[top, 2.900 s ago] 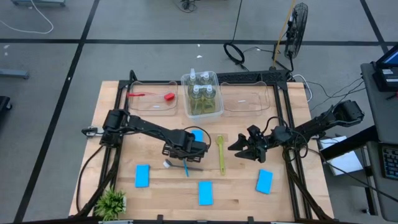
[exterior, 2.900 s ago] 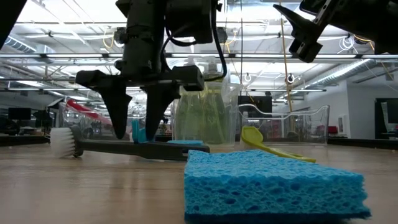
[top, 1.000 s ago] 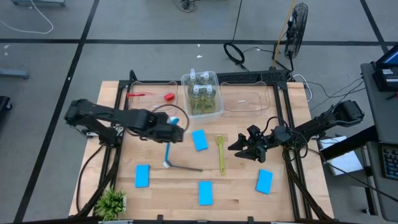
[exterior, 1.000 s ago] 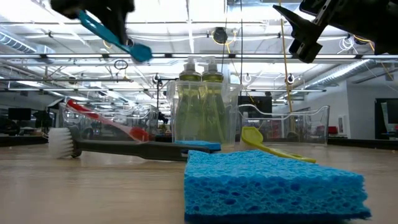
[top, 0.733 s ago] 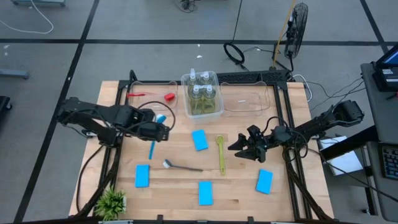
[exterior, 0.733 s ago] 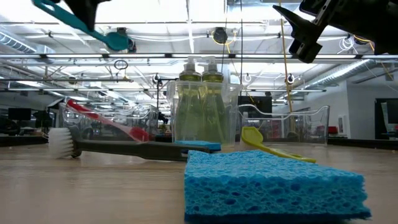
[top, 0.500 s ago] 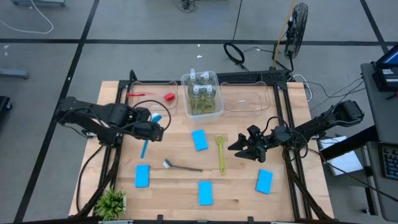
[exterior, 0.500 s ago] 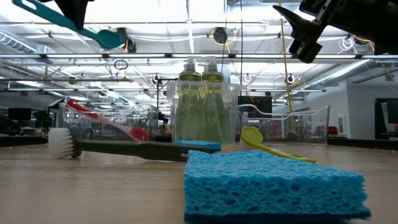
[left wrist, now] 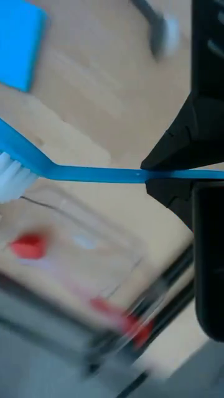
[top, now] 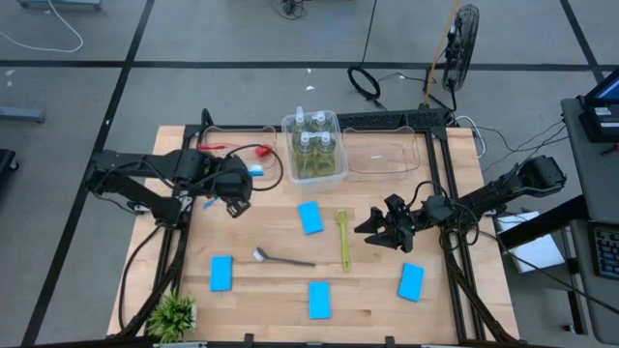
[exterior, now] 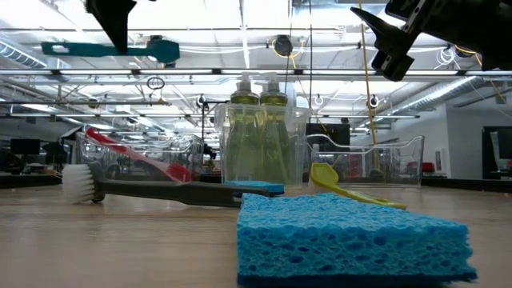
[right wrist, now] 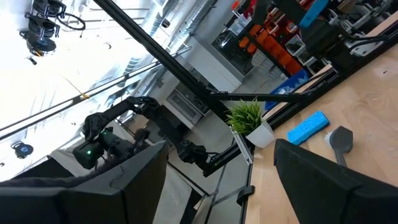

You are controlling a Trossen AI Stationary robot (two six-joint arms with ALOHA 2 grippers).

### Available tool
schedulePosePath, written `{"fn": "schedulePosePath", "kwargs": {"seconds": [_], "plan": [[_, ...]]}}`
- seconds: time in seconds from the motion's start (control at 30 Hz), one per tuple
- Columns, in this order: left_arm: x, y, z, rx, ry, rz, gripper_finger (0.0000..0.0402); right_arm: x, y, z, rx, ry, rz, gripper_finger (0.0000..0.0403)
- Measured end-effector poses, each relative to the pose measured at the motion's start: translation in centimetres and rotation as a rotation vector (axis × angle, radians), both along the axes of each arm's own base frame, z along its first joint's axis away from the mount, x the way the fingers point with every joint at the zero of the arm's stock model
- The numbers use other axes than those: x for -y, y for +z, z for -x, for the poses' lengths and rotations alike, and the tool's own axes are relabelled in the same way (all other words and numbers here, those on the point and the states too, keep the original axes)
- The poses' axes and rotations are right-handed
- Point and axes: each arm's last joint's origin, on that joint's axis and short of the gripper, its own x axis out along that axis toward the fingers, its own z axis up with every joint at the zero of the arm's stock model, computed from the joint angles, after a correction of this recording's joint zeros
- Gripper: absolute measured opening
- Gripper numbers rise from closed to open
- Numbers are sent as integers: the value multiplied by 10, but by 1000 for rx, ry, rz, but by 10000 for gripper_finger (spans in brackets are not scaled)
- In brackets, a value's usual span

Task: Pick & Place Kitchen Sink Supplies
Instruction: Put the blue dish brush into the left transparent bin

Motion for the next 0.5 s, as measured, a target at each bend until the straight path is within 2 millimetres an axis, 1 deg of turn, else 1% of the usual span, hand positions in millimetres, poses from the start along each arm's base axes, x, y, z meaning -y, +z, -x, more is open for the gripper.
{"fn": "schedulePosePath", "kwargs": {"seconds": [0.1,0.2,0.3,0.37,0.5], "plan": [[-6,0,-1,-100,-210,-103,10,0,0,0,7,-4,20,279],[-14,0,-3,-194,-337,-208,10,0,0,0,7,-4,21,279],[-24,1,-2,-284,-420,-292,10,0,0,0,7,-4,21,279],[-32,1,-2,-337,-454,-317,10,0,0,0,7,-4,21,279],[-47,1,-1,-369,-425,-307,10,0,0,0,7,-4,20,279]]}}
